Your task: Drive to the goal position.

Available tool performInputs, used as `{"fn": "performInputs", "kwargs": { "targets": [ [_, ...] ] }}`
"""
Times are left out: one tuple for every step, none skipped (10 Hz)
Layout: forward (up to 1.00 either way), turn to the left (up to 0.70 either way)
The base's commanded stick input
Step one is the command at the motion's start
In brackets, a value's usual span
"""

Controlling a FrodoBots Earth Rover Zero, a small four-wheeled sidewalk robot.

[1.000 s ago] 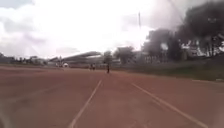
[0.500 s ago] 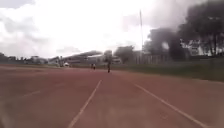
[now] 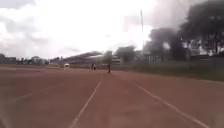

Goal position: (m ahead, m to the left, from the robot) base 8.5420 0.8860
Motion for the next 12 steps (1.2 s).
{"fn": "performInputs", "kwargs": {
  "targets": [
    [0.70, 0.00],
    [0.70, 0.00],
    [0.70, 0.00],
    [0.70, 0.00],
    [0.70, 0.00],
    [0.70, 0.00],
    [0.70, 0.00],
    [0.70, 0.00],
    [0.70, 0.00],
    [0.70, 0.00],
    [0.70, 0.09],
    [0.70, 0.24]
  ]
}}
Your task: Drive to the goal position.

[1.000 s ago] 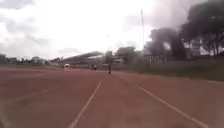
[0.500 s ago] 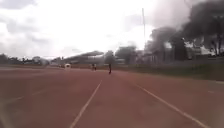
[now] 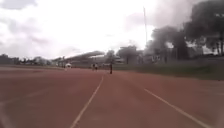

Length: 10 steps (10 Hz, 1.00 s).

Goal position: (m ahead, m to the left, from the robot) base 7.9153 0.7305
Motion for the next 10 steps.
{"fn": "performInputs", "kwargs": {
  "targets": [
    [0.70, 0.35],
    [0.70, 0.35],
    [0.70, 0.35],
    [0.70, 0.25],
    [0.70, 0.13],
    [0.70, 0.00],
    [0.70, 0.00],
    [0.70, 0.00],
    [0.70, 0.00],
    [0.70, 0.00]
  ]
}}
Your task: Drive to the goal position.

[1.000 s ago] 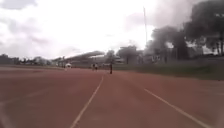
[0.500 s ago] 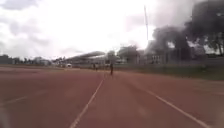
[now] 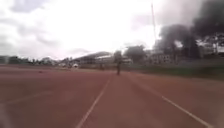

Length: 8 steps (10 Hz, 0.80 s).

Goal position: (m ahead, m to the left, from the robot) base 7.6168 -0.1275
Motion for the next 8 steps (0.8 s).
{"fn": "performInputs", "kwargs": {
  "targets": [
    [0.70, 0.00],
    [0.70, 0.00],
    [0.70, 0.00],
    [0.70, 0.00],
    [0.70, 0.00],
    [0.70, 0.00],
    [0.70, 0.00],
    [0.70, 0.00]
  ]
}}
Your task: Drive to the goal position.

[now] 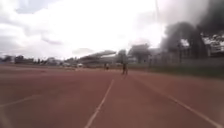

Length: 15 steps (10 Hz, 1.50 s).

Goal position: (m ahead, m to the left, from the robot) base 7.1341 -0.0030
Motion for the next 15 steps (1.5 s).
{"fn": "performInputs", "kwargs": {
  "targets": [
    [0.70, 0.00],
    [0.70, 0.00],
    [0.70, 0.00],
    [0.70, 0.00],
    [0.70, 0.00],
    [0.70, 0.00],
    [0.70, 0.00],
    [0.70, 0.00],
    [0.70, 0.00],
    [0.70, 0.00],
    [0.70, 0.00],
    [0.70, 0.00],
    [0.70, 0.00],
    [0.70, 0.00],
    [0.70, 0.00]
  ]
}}
